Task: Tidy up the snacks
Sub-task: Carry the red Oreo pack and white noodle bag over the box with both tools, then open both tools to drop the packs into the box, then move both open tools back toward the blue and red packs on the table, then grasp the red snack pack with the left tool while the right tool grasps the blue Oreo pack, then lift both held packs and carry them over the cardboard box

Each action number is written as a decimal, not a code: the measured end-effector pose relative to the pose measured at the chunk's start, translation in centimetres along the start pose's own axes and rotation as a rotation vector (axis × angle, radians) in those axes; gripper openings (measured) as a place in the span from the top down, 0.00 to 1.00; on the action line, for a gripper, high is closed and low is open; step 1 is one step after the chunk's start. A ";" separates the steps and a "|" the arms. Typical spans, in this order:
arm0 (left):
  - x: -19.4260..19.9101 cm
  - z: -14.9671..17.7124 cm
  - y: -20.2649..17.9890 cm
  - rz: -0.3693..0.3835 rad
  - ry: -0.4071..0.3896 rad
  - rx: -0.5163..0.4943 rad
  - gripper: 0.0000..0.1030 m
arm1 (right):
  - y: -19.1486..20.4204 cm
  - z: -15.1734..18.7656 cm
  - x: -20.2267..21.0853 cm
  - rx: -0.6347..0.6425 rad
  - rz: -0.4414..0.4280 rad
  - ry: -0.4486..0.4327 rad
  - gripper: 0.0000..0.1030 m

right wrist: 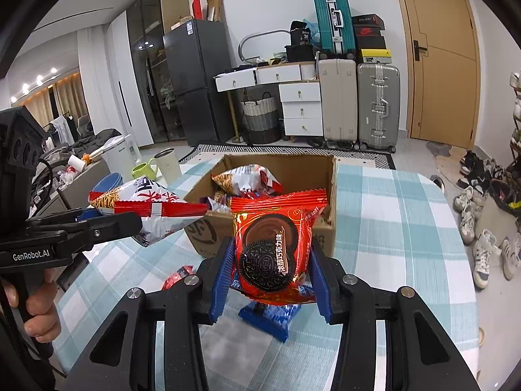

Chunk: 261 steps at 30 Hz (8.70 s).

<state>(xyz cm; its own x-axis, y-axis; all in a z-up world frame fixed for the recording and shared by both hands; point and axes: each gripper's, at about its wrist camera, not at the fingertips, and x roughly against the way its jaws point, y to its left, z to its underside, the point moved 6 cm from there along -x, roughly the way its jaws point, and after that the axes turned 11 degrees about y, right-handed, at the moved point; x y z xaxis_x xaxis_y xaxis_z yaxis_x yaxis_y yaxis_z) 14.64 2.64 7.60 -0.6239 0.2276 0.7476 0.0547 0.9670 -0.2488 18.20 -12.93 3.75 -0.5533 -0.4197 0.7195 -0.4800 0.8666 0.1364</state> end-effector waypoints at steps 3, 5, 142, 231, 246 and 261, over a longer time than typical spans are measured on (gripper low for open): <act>0.3 -0.6 -0.2 -0.004 -0.009 0.000 0.49 | 0.0 -0.6 -0.4 0.001 -0.003 0.001 0.57; 0.3 -1.0 -0.4 -0.008 -0.012 -0.001 0.49 | 0.0 -1.1 -0.8 0.001 -0.008 0.000 0.57; -16.2 6.8 4.4 -0.177 0.325 -0.004 0.01 | -3.8 5.1 -13.2 -0.161 0.107 0.349 0.01; -4.9 2.5 1.7 -0.139 0.065 -0.035 0.60 | 0.0 3.3 -1.8 0.012 0.071 0.109 0.57; -1.3 -1.5 0.1 -0.178 -0.018 -0.066 0.60 | 0.1 -0.5 1.2 0.022 0.071 0.012 0.57; -1.6 -6.7 -2.0 -0.192 -0.052 -0.100 0.60 | -0.3 -4.4 1.1 0.032 0.082 -0.032 0.57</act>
<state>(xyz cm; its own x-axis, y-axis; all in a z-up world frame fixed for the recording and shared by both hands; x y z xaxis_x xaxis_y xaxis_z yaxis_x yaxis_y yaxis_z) 20.78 1.15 10.98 -0.6693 0.0341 0.7422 0.0060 0.9992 -0.0404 20.71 -12.43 7.43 -0.6130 -0.3565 0.7051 -0.4536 0.8895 0.0555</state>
